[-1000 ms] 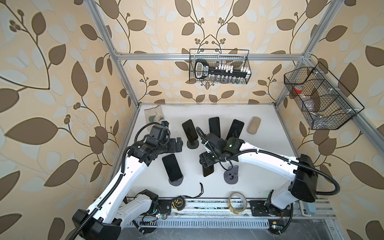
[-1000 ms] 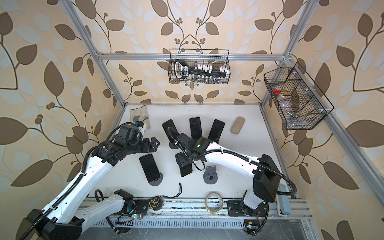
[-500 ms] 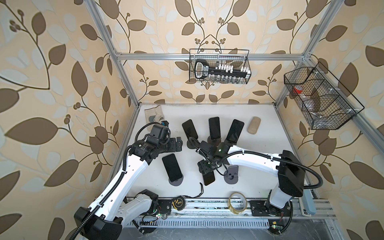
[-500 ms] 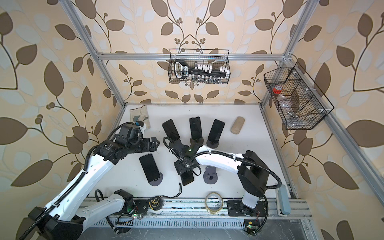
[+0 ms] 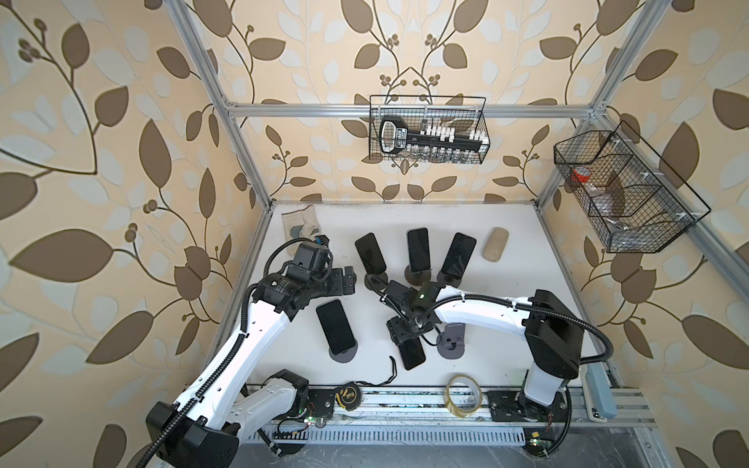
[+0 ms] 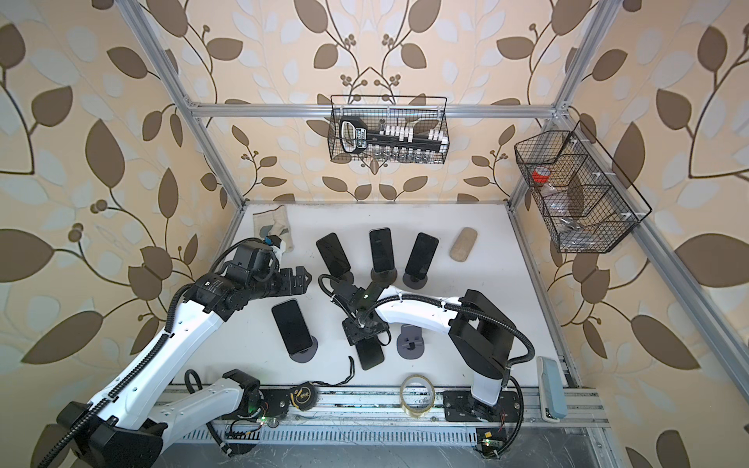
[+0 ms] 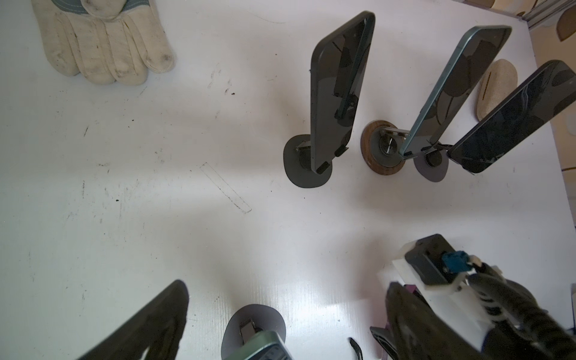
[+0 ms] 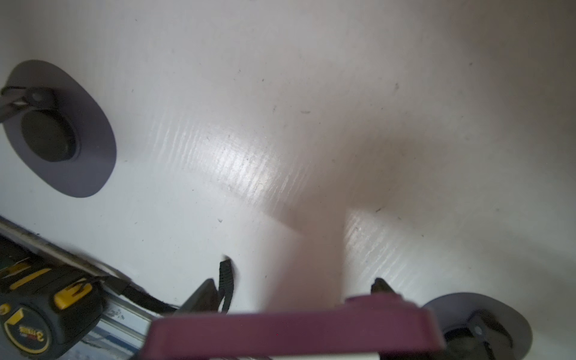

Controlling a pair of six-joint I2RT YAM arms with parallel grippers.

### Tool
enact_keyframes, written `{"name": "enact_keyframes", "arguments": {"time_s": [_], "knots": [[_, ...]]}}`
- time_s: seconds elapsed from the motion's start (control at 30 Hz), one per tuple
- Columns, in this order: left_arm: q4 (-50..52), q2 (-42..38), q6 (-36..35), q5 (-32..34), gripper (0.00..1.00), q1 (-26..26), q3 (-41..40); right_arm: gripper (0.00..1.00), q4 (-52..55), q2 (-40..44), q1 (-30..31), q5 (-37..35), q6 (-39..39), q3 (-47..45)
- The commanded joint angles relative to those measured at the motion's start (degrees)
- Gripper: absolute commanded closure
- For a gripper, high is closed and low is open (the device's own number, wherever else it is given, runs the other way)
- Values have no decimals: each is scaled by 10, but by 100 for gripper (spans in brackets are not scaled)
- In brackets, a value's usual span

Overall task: Remove the phone from the phone stand
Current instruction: Place the phone at the bottom-center of the table.

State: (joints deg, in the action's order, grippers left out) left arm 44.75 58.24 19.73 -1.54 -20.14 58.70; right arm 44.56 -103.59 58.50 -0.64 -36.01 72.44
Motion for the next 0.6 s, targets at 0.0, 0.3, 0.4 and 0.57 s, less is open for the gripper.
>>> {"name": "enact_keyframes", "arguments": {"time_s": [0.0, 0.3, 0.4, 0.57], "knots": [[-11, -10, 4, -13, 1, 5, -3, 40, -5, -28, 5, -9, -9, -10], [-17, -11, 5, -18, 1, 5, -9, 39, -15, -52, 6, -15, -11, -10], [-18, -11, 7, -20, 1, 5, -11, 39, -17, -59, 6, -16, -8, -10], [-19, -8, 11, -19, 1, 5, -8, 39, -17, -73, 5, -11, -1, -9]]}}
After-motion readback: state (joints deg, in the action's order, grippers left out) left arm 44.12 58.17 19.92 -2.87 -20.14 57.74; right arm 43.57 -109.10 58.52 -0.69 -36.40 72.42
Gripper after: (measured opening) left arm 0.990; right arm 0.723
